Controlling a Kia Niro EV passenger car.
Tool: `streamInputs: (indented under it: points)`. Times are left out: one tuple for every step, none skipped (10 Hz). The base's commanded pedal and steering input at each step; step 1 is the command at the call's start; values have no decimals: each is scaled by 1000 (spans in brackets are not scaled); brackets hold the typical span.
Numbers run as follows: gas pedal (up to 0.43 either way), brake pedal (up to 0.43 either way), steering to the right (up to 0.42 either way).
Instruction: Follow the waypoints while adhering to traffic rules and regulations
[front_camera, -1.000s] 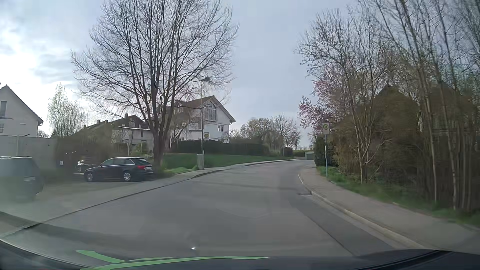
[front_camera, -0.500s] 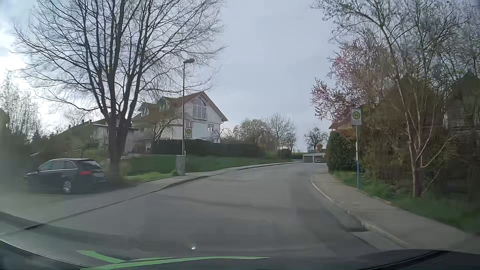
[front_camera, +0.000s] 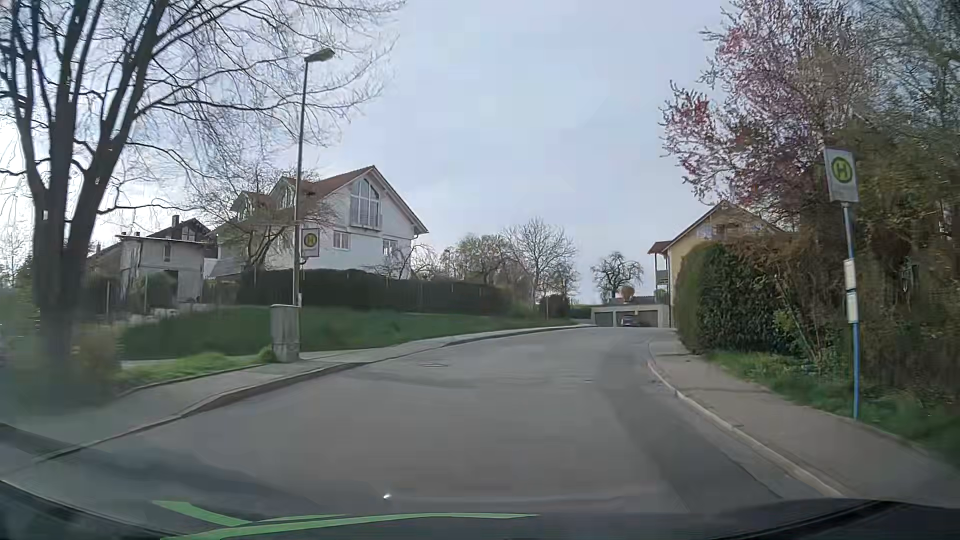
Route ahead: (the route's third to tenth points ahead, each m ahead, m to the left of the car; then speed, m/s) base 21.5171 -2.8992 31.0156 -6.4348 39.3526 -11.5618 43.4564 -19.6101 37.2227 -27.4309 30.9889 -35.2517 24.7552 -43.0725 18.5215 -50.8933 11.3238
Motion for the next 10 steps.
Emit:
streamInputs:
  points:
    - [20,0,42]
    - [28,0,51]
    - [28,0,59]
    - [28,0,63]
    - [20,0,64]
    - [0,0,65]
    - [0,0,66]
    - [0,0,67]
    - [0,0,69]
    - [0,0,71]
